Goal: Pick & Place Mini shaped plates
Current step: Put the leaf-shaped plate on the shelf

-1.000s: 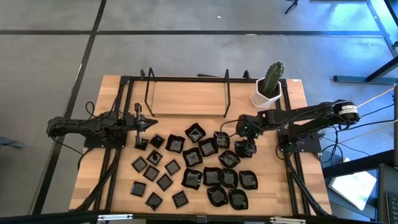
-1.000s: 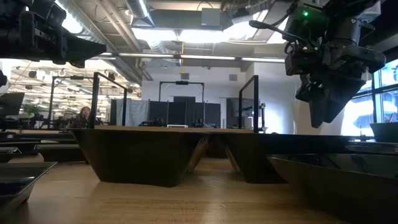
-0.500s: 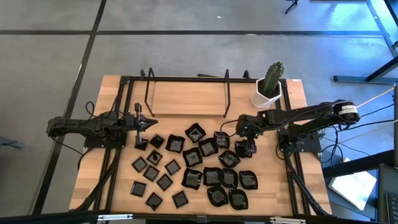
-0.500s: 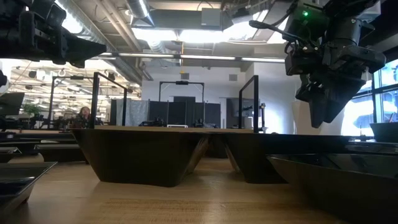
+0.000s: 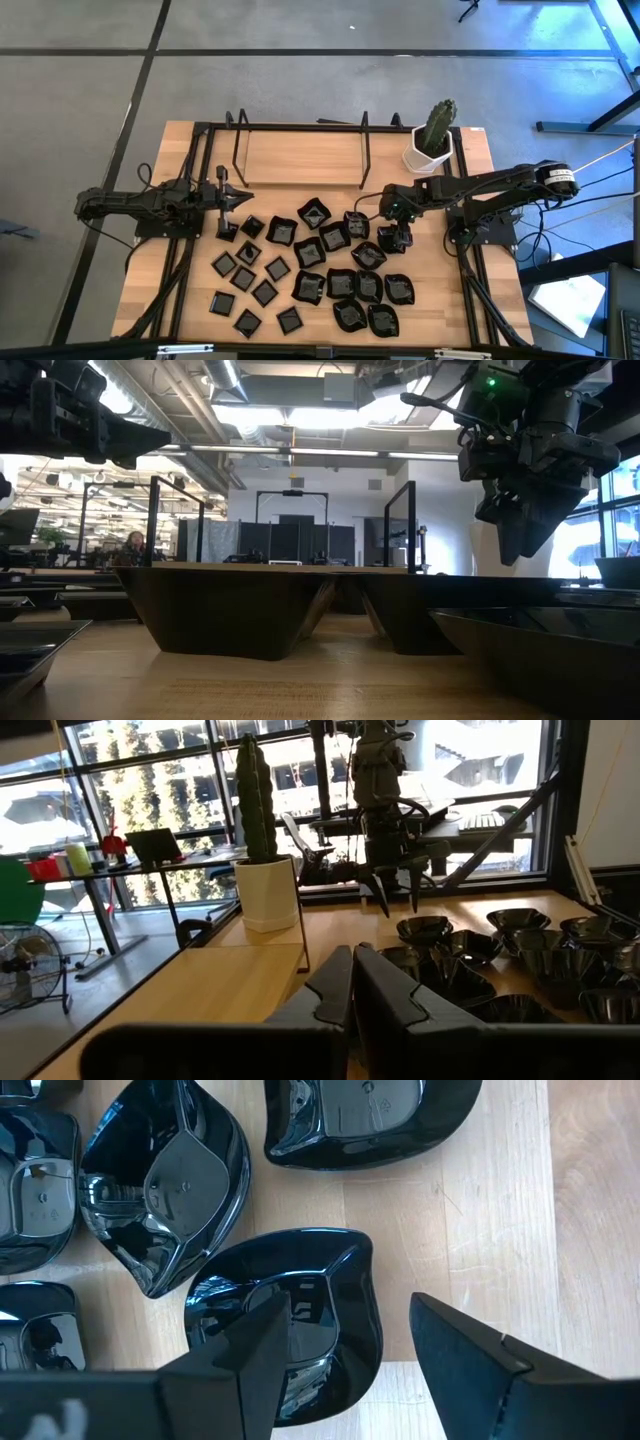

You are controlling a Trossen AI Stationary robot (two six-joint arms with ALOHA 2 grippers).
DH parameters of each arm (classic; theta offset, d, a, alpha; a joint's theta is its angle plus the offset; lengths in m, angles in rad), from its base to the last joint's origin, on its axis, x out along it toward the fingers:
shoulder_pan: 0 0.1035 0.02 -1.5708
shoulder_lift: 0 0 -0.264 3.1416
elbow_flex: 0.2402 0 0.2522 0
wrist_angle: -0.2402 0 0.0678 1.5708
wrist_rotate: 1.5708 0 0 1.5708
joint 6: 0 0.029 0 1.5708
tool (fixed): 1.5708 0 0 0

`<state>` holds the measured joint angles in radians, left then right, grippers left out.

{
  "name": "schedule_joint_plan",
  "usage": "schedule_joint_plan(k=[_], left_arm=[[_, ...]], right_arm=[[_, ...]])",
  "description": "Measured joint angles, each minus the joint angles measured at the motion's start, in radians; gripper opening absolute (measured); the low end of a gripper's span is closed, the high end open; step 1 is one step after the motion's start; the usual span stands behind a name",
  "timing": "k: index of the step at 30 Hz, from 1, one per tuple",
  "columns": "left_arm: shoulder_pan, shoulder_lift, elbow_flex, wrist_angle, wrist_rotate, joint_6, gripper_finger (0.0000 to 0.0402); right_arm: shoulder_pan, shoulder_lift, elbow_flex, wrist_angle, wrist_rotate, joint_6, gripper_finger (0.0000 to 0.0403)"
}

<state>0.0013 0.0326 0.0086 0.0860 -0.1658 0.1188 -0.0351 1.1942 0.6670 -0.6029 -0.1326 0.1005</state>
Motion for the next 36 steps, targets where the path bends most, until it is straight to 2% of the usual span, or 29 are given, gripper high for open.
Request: schedule_joint_plan(k=[36], left_arm=[[0.000,0.000,0.000,0.000,0.007,0.022,0.0007]], right_arm=[[0.000,0.000,0.000,0.034,0.000,-0.026,0.0207]])
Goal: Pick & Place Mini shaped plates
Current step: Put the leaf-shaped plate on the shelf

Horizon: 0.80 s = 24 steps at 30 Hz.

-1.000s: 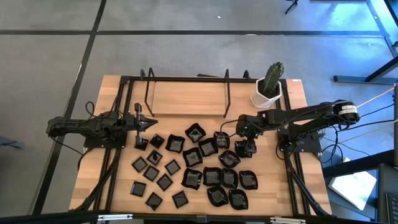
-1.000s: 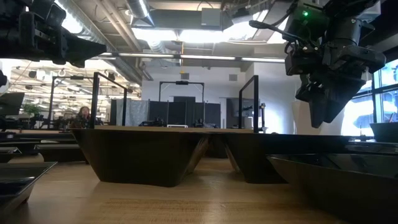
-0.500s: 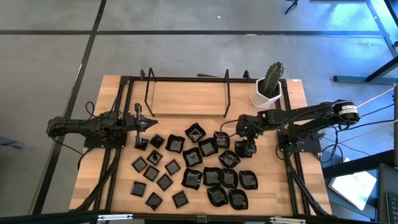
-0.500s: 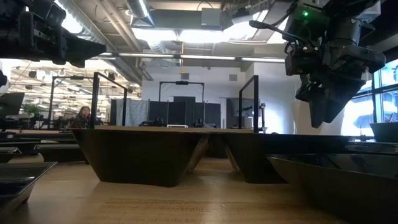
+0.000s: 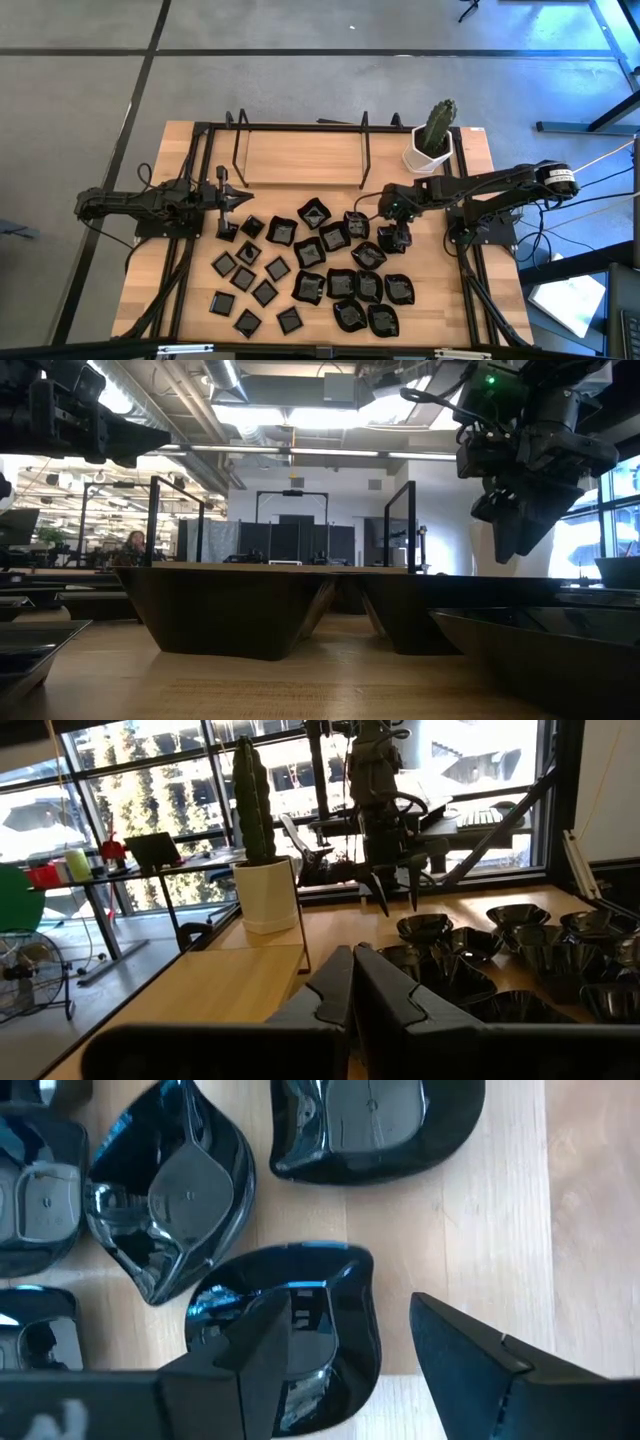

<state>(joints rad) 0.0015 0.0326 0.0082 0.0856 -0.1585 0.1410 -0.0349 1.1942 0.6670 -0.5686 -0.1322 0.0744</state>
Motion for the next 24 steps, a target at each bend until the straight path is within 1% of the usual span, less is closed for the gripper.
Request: schedule_joint_plan(k=[4,10,24], left_arm=[[0.000,0.000,0.000,0.000,0.000,-0.004,0.0010],[0.000,0.000,0.000,0.000,0.000,-0.005,0.0007],[0.000,0.000,0.000,0.000,0.000,-0.005,0.0007]], right_arm=[[0.000,0.000,0.000,0.047,-0.001,0.007,0.0207],[0.000,0.000,0.000,0.068,-0.001,0.079,0.0207],[0.000,0.000,0.000,0.071,-0.003,0.079,0.0207]])
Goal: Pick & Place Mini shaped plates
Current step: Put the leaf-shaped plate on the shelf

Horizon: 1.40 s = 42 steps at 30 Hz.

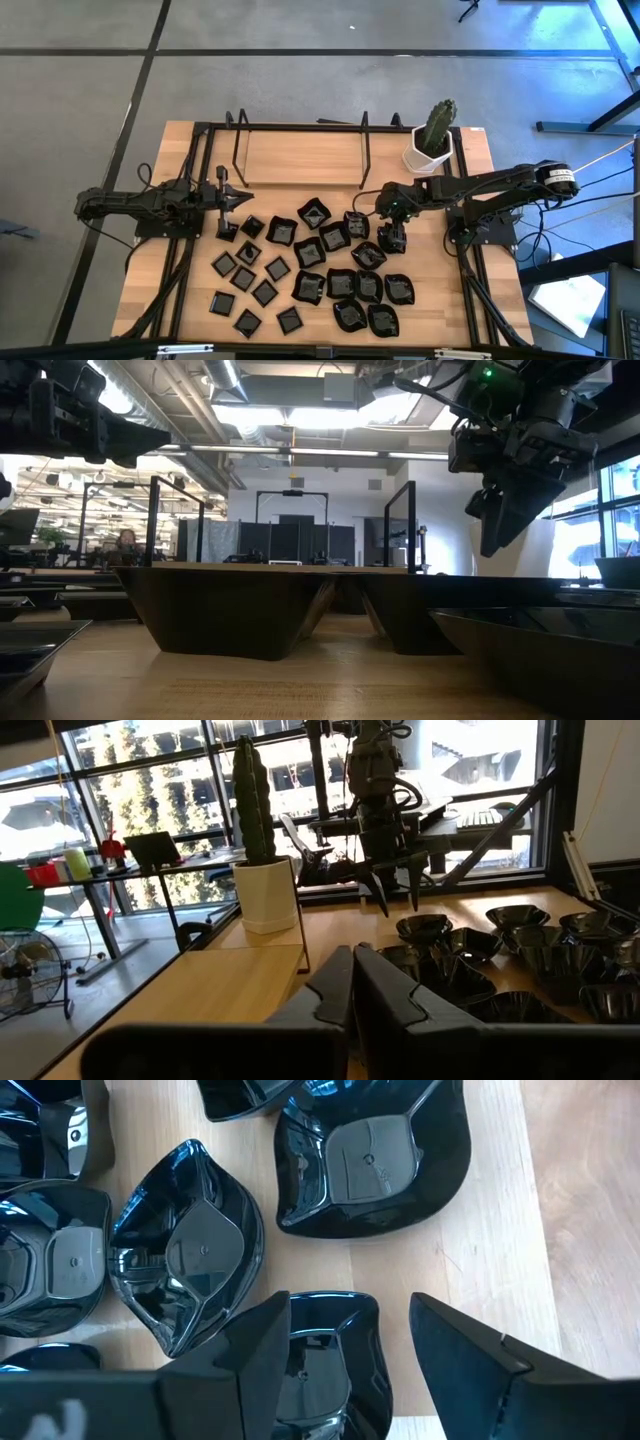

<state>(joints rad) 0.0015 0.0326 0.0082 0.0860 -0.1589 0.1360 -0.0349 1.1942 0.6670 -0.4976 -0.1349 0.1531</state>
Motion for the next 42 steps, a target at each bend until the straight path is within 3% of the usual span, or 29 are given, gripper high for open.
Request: schedule_joint_plan(k=[11,24,28,42], left_arm=[[0.000,0.000,0.000,0.000,0.000,0.000,0.0010],[0.000,0.000,0.000,0.000,0.000,0.000,0.0011],[0.000,0.000,0.000,0.000,0.000,0.000,0.0011],[0.000,0.000,0.000,0.000,0.000,0.000,0.0011]], right_arm=[[0.000,0.000,0.000,0.000,0.000,0.106,0.0207],[0.000,0.000,0.000,0.009,0.009,0.102,0.0207],[0.000,0.000,0.000,0.015,0.053,0.040,0.0207],[0.000,0.000,0.000,-0.014,0.054,-0.052,0.0197]])
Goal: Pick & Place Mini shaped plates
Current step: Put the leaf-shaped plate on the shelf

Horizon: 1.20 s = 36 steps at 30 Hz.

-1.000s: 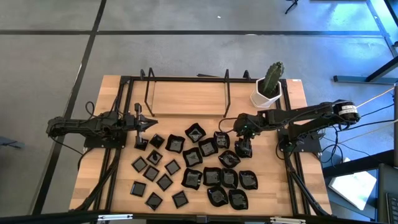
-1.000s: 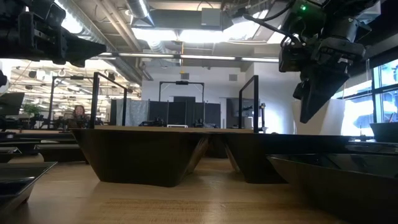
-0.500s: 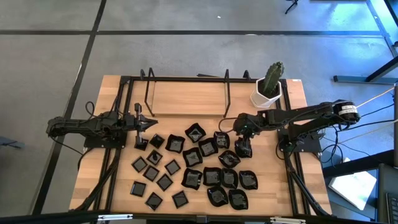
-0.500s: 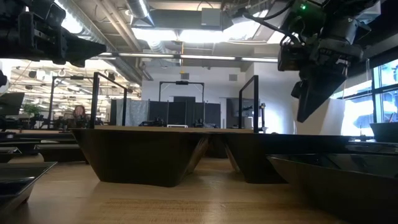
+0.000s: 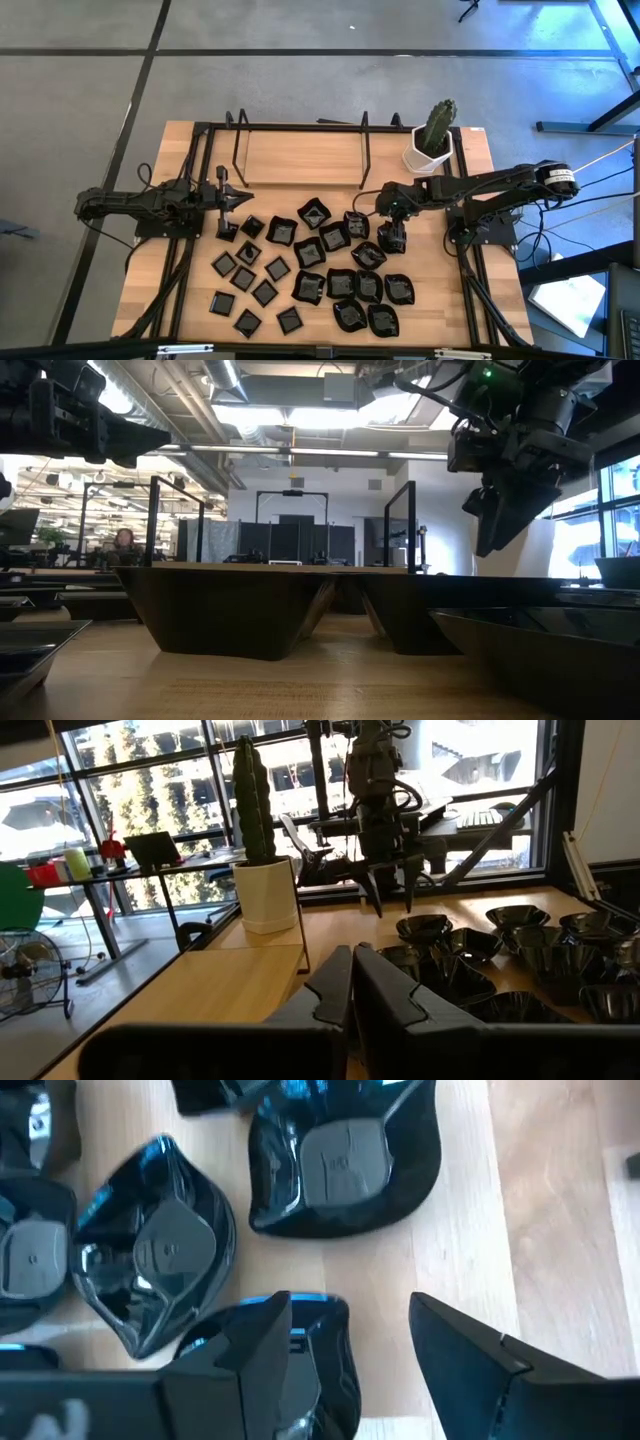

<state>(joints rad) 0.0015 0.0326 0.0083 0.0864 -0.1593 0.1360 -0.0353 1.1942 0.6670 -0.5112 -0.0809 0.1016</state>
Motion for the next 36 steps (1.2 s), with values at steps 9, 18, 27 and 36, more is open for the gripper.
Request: schedule_joint_plan(k=[9,18,27,36], left_arm=[[0.000,0.000,0.000,0.000,0.000,0.000,0.0007],[0.000,0.000,0.000,0.000,0.000,0.000,0.0010],[0.000,0.000,0.000,0.000,0.000,0.000,0.0008],[0.000,0.000,0.000,0.000,0.000,0.000,0.0008]], right_arm=[[0.000,0.000,0.000,-0.046,-0.036,-0.005,0.0092],[0.000,0.005,-0.025,-0.114,-0.002,-0.065,0.0129],[0.000,0.044,-0.051,-0.098,-0.001,-0.074,0.0247],[0.000,0.140,-0.050,-0.074,-0.009,-0.076,0.0256]])
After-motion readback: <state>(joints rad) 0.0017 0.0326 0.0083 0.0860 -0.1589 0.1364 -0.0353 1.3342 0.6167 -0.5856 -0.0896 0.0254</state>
